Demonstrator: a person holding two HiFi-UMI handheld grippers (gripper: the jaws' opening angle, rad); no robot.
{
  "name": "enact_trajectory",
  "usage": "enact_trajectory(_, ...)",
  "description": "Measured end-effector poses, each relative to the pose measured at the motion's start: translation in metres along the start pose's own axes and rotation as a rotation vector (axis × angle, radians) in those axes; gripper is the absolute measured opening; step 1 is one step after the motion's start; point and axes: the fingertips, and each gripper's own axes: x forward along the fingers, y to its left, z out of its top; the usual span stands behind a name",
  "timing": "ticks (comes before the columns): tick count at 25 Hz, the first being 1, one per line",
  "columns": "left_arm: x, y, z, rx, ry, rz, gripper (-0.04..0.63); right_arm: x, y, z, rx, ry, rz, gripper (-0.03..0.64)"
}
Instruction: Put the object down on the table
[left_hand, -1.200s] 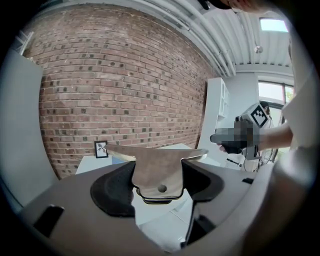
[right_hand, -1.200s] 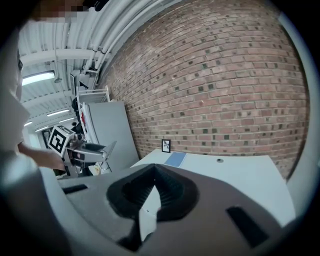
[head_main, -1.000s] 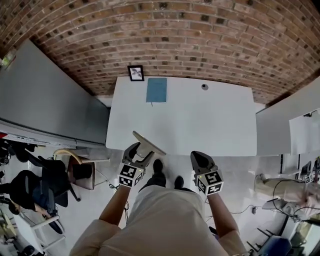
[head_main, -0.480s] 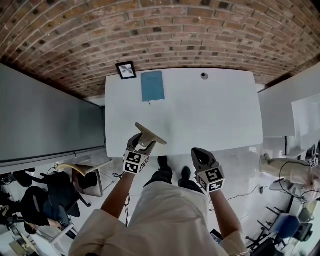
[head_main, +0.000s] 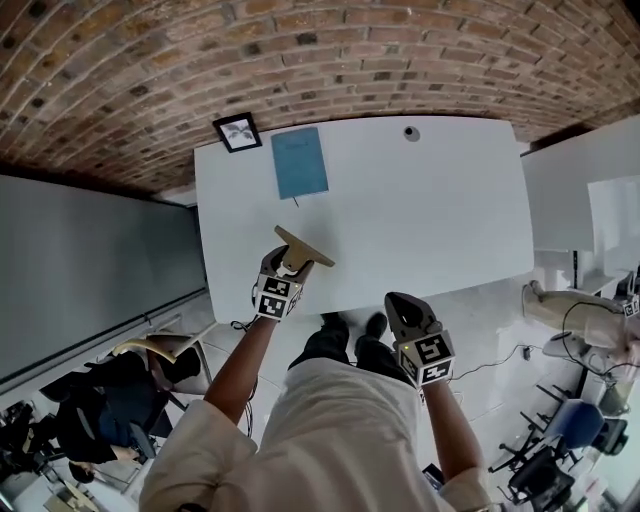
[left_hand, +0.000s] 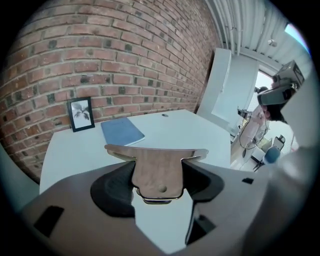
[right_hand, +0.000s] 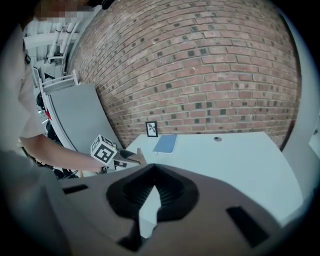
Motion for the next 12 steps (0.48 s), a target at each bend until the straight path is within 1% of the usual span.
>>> enact_trajectory(4,0.026,0.017,-0.009,0.015,0.043,0.010,0.278,0.013,-0.003,-0.001,0.021,0.018,-0.012,0.002)
enact_trajectory(8,0.053,0.028,-0.017,0.044,0.060,0.035,0.278,0.027,-0.003,-0.004,0.035,0.027,-0.005,0.002)
enact_trajectory(12,0.076,0.036,-0.031,0.037,0.111,0.048,0.278,0.034,-0.005,-0.011,0.049,0.047,0.003,0.002)
